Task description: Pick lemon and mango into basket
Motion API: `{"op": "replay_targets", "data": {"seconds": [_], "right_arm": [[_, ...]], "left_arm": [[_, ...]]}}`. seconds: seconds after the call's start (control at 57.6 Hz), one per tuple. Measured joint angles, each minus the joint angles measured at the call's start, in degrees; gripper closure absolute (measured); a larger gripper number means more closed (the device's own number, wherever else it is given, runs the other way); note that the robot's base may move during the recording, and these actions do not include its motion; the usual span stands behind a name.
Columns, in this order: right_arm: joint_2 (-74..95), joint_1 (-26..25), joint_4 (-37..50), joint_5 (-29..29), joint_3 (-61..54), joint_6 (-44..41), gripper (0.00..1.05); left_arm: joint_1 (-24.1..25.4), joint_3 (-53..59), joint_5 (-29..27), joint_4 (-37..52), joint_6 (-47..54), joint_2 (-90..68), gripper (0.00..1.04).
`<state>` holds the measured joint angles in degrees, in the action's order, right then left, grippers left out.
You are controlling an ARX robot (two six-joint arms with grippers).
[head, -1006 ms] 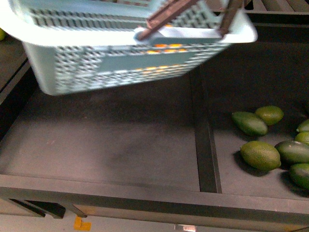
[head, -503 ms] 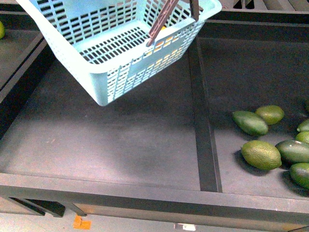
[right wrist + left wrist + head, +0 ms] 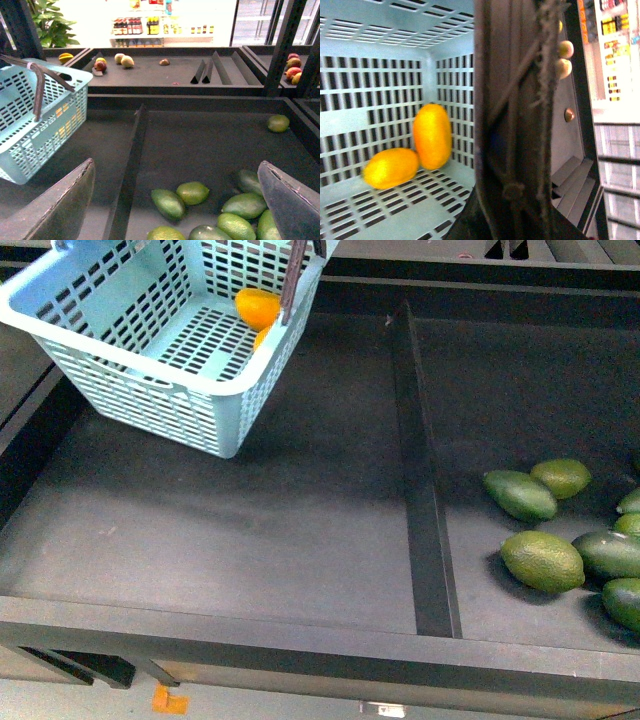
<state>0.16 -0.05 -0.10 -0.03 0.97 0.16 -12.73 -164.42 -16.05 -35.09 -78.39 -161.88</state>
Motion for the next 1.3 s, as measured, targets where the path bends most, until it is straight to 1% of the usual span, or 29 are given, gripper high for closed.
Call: {"op": "replay_targets", "data": {"seconds": [0.035, 0.174, 0.191, 0.538, 0.555, 0.573, 0.625, 0.642, 0.659, 0.677, 0.694, 0.729, 0.746, 0.781, 0.816, 0.85, 0.868, 0.885, 0.92, 0.937, 0.972, 0.989, 1.024, 1.058, 1.093, 1.197, 1.301], "right_arm": [[0.0, 0.0, 0.0, 0.0, 0.0, 0.0, 0.09], [0.0, 0.0, 0.0, 0.0, 0.0, 0.0, 0.09], [0.0, 0.0, 0.0, 0.0, 0.0, 0.0, 0.09], [0.0, 0.0, 0.0, 0.0, 0.0, 0.0, 0.09], [0.0, 0.0, 0.0, 0.0, 0.0, 0.0, 0.09], [0.0, 0.0, 0.0, 0.0, 0.0, 0.0, 0.09], [0.0, 0.0, 0.0, 0.0, 0.0, 0.0, 0.09], [0.0, 0.0, 0.0, 0.0, 0.0, 0.0, 0.09], [0.0, 0.0, 0.0, 0.0, 0.0, 0.0, 0.09], [0.0, 0.0, 0.0, 0.0, 0.0, 0.0, 0.09], [0.0, 0.0, 0.0, 0.0, 0.0, 0.0, 0.09], [0.0, 0.0, 0.0, 0.0, 0.0, 0.0, 0.09], [0.0, 0.0, 0.0, 0.0, 0.0, 0.0, 0.09], [0.0, 0.0, 0.0, 0.0, 0.0, 0.0, 0.09], [0.0, 0.0, 0.0, 0.0, 0.0, 0.0, 0.09], [0.0, 0.0, 0.0, 0.0, 0.0, 0.0, 0.09], [0.0, 0.0, 0.0, 0.0, 0.0, 0.0, 0.09], [0.0, 0.0, 0.0, 0.0, 0.0, 0.0, 0.09], [0.0, 0.0, 0.0, 0.0, 0.0, 0.0, 0.09], [0.0, 0.0, 0.0, 0.0, 0.0, 0.0, 0.09], [0.0, 0.0, 0.0, 0.0, 0.0, 0.0, 0.09], [0.0, 0.0, 0.0, 0.0, 0.0, 0.0, 0.09], [0.0, 0.0, 0.0, 0.0, 0.0, 0.0, 0.09], [0.0, 0.0, 0.0, 0.0, 0.0, 0.0, 0.09], [0.0, 0.0, 0.0, 0.0, 0.0, 0.0, 0.09], [0.0, 0.0, 0.0, 0.0, 0.0, 0.0, 0.09], [0.0, 0.0, 0.0, 0.0, 0.0, 0.0, 0.09]], "left_arm": [[0.0, 0.0, -0.7, -0.3, -3.8, -0.7, 1.0], [-0.7, 0.0, -1.4, -3.4, -9.5, -2.5, 1.0], [-0.9, -0.1, -2.2, -4.0, -12.1, -2.8, 1.0], [-1.2, -0.8, -1.8, -7.0, -17.0, -3.1, 1.0], [-1.2, -0.8, -1.6, -7.0, -17.1, -3.1, 0.98], [-1.2, -0.8, -1.6, -7.0, -17.1, -3.1, 0.98], [-1.3, -0.8, -1.5, -7.2, -17.2, -3.1, 0.86], [-1.3, -0.8, -1.5, -7.2, -17.2, -3.1, 0.86], [-1.3, -0.8, -1.4, -7.4, -17.1, -3.1, 0.82], [-1.3, -0.9, -1.2, -7.5, -17.0, -3.0, 0.74], [-1.3, -0.9, -1.2, -7.5, -17.0, -3.0, 0.74], [-1.4, -1.0, -1.1, -7.8, -17.0, -3.0, 0.68], [-1.4, -1.0, -1.1, -8.2, -16.5, -3.0, 0.61], [-1.4, -1.0, -1.0, -8.5, -16.1, -3.0, 0.54], [-1.4, -1.0, -1.1, -9.0, -15.8, -3.0, 0.48], [-1.4, -1.0, -1.3, -9.4, -15.5, -2.8, 0.4], [-1.4, -1.0, -1.7, -9.7, -15.2, -2.6, 0.32], [-1.4, -1.0, -1.7, -9.7, -15.2, -2.6, 0.32], [-1.4, -1.0, -2.1, -10.2, -14.6, -2.0, 0.25], [-1.4, -1.0, -2.1, -10.2, -14.6, -2.0, 0.25], [-1.4, -1.0, -2.7, -10.8, -14.0, -1.2, 0.17], [-1.4, -1.0, -3.1, -11.2, -13.8, -0.9, 0.09], [-1.4, -0.2, -4.2, -11.3, -13.2, 0.3, 0.05], [-1.4, 3.3, -5.7, -10.0, -12.4, 2.8, 0.06], [-1.3, 9.2, -7.0, -7.8, -11.9, 6.9, 0.08], [-1.3, 24.4, -9.2, -6.3, -9.6, 18.8, 0.07], [-1.4, 34.6, -11.1, -4.3, -7.7, 27.5, 0.07]]}}
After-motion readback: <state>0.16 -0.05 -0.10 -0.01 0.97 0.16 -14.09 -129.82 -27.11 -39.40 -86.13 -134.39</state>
